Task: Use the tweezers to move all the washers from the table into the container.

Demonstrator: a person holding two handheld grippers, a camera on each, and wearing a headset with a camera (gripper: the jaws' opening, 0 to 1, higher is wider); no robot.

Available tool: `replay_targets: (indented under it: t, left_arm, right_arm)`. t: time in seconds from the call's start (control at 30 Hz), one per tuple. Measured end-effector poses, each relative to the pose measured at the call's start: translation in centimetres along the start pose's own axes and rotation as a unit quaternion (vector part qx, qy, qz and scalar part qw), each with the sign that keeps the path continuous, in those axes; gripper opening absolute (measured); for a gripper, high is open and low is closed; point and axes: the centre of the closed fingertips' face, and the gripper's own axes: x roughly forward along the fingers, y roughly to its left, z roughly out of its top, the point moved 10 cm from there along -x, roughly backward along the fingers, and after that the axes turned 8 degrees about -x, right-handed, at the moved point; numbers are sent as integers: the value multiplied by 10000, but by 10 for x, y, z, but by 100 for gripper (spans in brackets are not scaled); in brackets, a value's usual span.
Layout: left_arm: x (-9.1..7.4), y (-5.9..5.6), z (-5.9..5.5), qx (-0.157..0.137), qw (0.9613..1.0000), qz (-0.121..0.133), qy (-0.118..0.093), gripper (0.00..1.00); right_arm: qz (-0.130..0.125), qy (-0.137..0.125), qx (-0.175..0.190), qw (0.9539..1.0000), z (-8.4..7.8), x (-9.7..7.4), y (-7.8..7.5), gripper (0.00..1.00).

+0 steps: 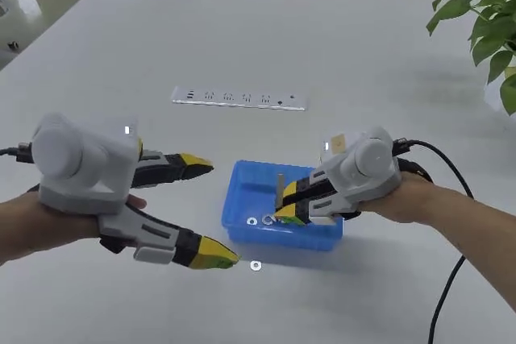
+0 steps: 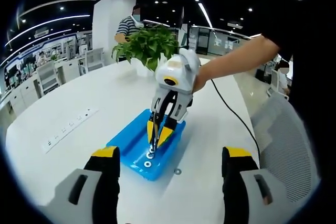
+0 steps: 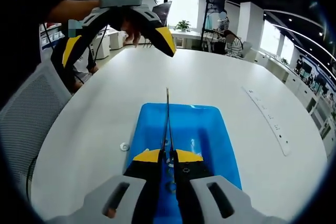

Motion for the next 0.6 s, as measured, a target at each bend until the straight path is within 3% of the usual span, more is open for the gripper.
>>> replay_targets:
  t: [0.17, 0.6]
  left_arm:
    - [7, 5, 4, 133, 9999, -77, -3, 68]
    - [28, 14, 15, 394, 9991, -131, 67, 41]
  right_arm:
    - [16, 20, -6, 10000, -2, 1, 1, 10]
    - [35, 44, -72, 10000, -1, 2, 2, 10]
